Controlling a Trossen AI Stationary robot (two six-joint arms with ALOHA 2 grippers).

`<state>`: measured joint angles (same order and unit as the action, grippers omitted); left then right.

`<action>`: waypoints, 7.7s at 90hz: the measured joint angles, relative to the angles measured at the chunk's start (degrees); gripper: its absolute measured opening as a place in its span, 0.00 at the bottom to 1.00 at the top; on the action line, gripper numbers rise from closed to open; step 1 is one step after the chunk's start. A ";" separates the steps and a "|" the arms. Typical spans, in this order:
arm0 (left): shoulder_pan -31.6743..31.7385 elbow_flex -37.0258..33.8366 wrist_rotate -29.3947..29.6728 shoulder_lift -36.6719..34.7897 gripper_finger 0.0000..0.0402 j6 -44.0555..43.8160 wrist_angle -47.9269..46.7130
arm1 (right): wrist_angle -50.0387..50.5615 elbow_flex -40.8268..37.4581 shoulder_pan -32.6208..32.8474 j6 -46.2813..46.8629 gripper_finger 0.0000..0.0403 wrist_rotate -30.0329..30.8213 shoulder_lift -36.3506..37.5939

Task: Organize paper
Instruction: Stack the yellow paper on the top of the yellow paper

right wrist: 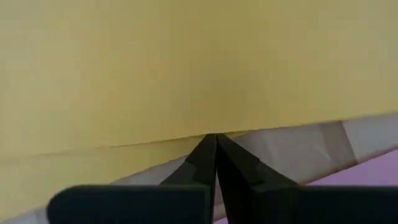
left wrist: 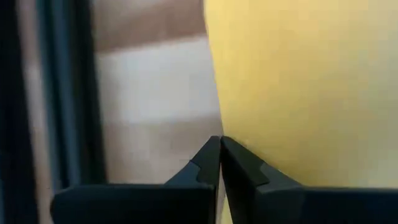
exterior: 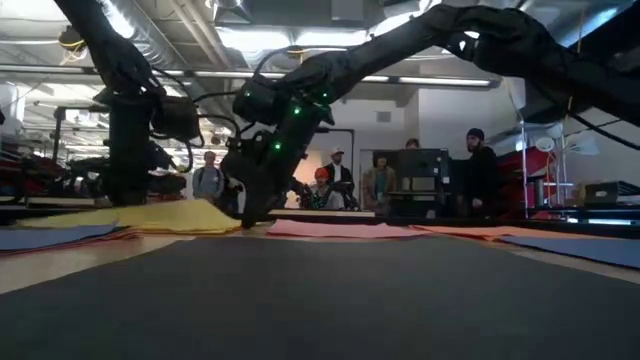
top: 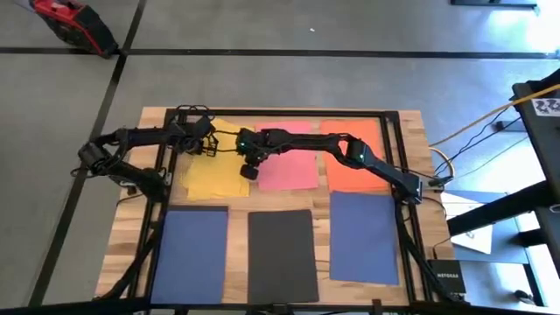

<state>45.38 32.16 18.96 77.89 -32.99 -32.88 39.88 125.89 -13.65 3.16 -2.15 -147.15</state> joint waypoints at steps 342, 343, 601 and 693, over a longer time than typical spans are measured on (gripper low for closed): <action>-61.09 -6.09 2.99 -6.71 0.00 -38.60 1.44 | -5.29 -9.62 10.45 -4.90 0.00 -7.98 4.07; -61.09 -5.99 2.89 -6.75 0.00 -38.52 1.26 | -5.23 -9.62 10.45 -4.90 0.00 -7.99 4.07; -68.17 -4.57 12.15 -7.30 0.00 -40.51 18.11 | -27.11 -9.66 7.87 -4.43 0.00 -15.94 -1.14; -72.46 -4.52 -8.30 -12.15 0.00 -29.57 -3.94 | 14.32 -9.86 8.47 -19.16 0.00 -5.55 16.69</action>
<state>-27.07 27.64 10.66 65.73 -62.57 -36.82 54.20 116.03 -5.18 -16.00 -7.70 -130.47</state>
